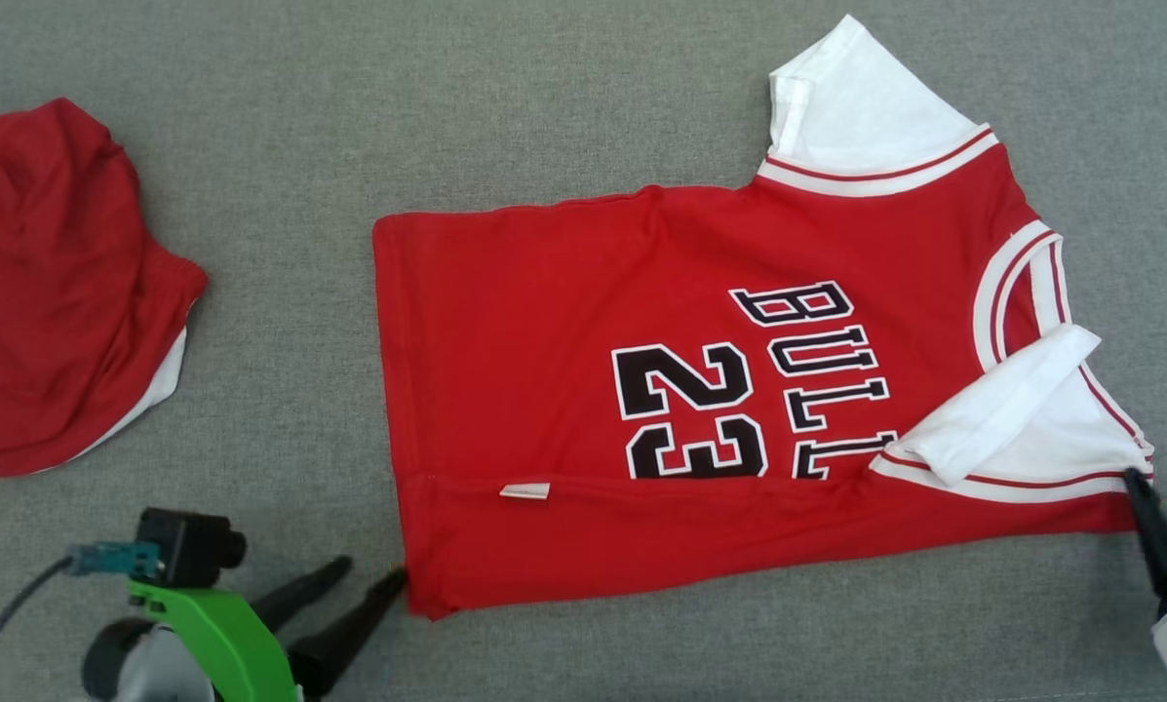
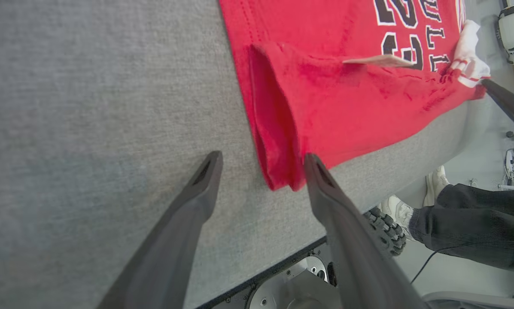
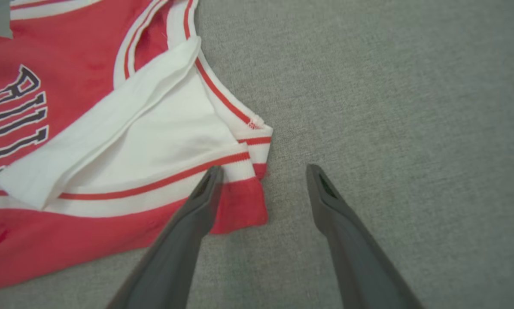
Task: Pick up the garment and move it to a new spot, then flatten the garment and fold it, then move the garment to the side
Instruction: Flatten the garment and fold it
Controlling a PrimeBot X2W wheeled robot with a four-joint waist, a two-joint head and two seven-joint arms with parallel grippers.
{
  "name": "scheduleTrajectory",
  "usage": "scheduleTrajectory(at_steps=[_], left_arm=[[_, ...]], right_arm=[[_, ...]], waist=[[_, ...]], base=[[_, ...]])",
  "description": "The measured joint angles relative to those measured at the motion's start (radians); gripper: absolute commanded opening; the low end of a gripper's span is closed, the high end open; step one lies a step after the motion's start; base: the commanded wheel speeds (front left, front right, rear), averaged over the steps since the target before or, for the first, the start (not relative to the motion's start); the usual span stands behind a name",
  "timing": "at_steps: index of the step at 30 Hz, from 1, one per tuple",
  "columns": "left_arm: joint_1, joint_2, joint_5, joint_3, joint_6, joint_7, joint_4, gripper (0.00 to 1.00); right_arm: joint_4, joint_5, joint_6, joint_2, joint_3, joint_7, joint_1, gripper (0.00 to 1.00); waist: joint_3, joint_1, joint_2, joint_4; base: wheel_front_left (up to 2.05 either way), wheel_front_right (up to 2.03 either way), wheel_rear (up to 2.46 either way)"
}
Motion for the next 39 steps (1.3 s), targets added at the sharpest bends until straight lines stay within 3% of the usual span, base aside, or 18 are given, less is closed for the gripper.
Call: scheduleTrajectory(at_steps=[6,10,12,20,26,34,35,36,37,39], left_arm=[[-0.090,0.081,0.097,0.094,0.050,-0.019,-0.047,1.00],[-0.237,0.053,0.112,0.121,0.057,-0.028,-0.054,1.00],[-0.299,0.049,0.133,0.111,0.060,-0.020,-0.037,1.00],[-0.519,-0.080,0.134,0.057,0.050,0.025,0.060,1.00],[-0.640,-0.111,0.151,0.040,0.049,0.044,0.156,1.00],[-0.734,-0.230,0.096,-0.026,-0.048,0.046,0.197,1.00],[-0.738,-0.234,0.096,-0.031,-0.060,0.050,0.203,0.91],[-0.746,-0.235,0.096,-0.039,-0.067,0.053,0.211,0.72],[-0.755,-0.236,0.097,-0.046,-0.070,0.053,0.217,0.64],[-0.768,-0.245,0.103,-0.050,-0.073,0.053,0.232,1.00]], right_arm=[[-0.144,-0.028,0.001,-0.093,-0.016,0.017,-0.123,1.00],[-0.181,-0.098,-0.003,-0.154,0.008,0.042,-0.302,1.00],[-0.182,-0.098,-0.015,-0.151,0.038,0.062,-0.398,1.00],[-0.127,-0.153,-0.028,-0.148,0.155,0.137,-0.695,1.00],[-0.071,-0.203,-0.035,-0.156,0.204,0.180,-0.852,1.00],[0.067,-0.249,-0.036,-0.168,0.223,0.188,-0.927,1.00],[0.081,-0.254,-0.036,-0.168,0.225,0.188,-0.937,1.00],[0.095,-0.257,-0.036,-0.168,0.225,0.187,-0.946,1.00],[0.108,-0.259,-0.036,-0.168,0.226,0.187,-0.954,1.00],[0.127,-0.262,-0.036,-0.168,0.228,0.186,-0.968,1.00]], waist=[[0.053,0.0000,0.0000,0.004],[0.100,0.0000,0.0000,0.008],[0.125,0.0000,0.0000,0.012],[0.230,0.0001,0.0000,0.043],[0.313,0.0002,0.0000,0.069],[0.379,0.0001,0.0000,0.118],[0.383,0.0001,0.0000,0.125],[0.385,0.0002,0.0001,0.132],[0.386,0.0002,0.0000,0.138],[0.387,0.0002,0.0000,0.150]], base=[[0.00,0.00,0.00],[0.00,0.00,0.00],[0.00,0.00,0.00],[0.00,0.00,0.00],[0.00,0.00,0.00],[0.00,0.00,0.00],[0.00,0.00,0.00],[0.00,0.00,0.00],[0.00,0.00,0.00],[0.00,0.00,0.00]])
